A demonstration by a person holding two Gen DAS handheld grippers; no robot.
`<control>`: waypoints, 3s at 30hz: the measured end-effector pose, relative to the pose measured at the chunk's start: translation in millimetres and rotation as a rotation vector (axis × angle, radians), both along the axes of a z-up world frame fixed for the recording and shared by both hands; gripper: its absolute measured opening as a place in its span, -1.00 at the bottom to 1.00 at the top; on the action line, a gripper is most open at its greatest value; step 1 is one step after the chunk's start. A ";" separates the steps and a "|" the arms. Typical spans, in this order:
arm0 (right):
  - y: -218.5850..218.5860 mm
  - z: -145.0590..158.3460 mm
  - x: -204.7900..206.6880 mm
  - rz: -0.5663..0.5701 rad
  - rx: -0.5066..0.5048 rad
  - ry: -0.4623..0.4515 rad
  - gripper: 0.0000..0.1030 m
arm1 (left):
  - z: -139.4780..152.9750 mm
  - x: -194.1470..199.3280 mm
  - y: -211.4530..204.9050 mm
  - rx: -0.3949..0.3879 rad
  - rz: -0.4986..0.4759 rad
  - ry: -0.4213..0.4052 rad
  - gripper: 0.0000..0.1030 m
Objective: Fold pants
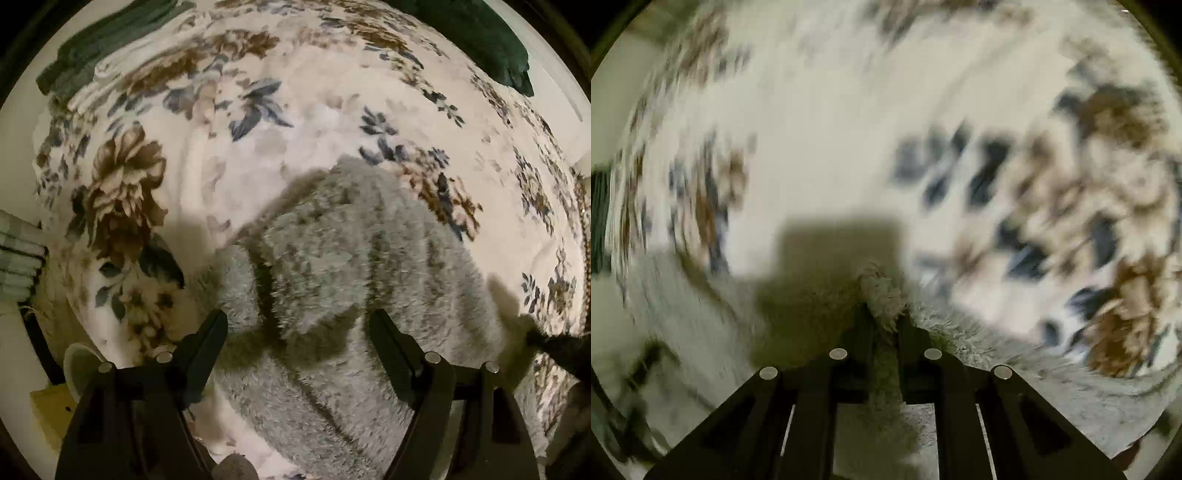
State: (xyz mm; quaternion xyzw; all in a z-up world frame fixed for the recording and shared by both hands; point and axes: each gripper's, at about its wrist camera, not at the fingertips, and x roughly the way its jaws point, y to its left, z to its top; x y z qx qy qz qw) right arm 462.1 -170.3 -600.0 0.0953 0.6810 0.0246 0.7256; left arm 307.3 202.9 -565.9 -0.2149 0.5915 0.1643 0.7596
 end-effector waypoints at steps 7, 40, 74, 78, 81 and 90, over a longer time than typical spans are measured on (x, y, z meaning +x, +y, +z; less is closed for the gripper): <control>12.4 -2.3 -36.1 -0.012 0.020 0.074 -0.11 | -8.8 -7.0 24.9 -0.070 0.042 0.007 0.51; 0.4 -54.4 -283.2 -0.525 0.143 0.299 -0.99 | 10.5 -73.4 61.2 -0.164 0.111 -0.031 -0.91; -1.0 -49.6 -62.5 -0.391 0.205 0.041 0.18 | -50.1 70.4 40.3 -0.017 -0.179 0.021 -0.29; -16.6 -42.7 -78.1 -0.418 0.256 0.018 0.30 | -25.4 67.2 25.6 0.012 -0.198 0.045 -0.16; -38.9 -26.1 -108.1 -0.475 0.315 -0.041 0.66 | 6.3 59.4 -6.0 0.067 -0.267 0.027 0.68; -198.6 0.6 -253.1 -0.753 0.285 -0.103 0.69 | 64.0 10.8 -191.9 0.009 -0.556 -0.054 0.73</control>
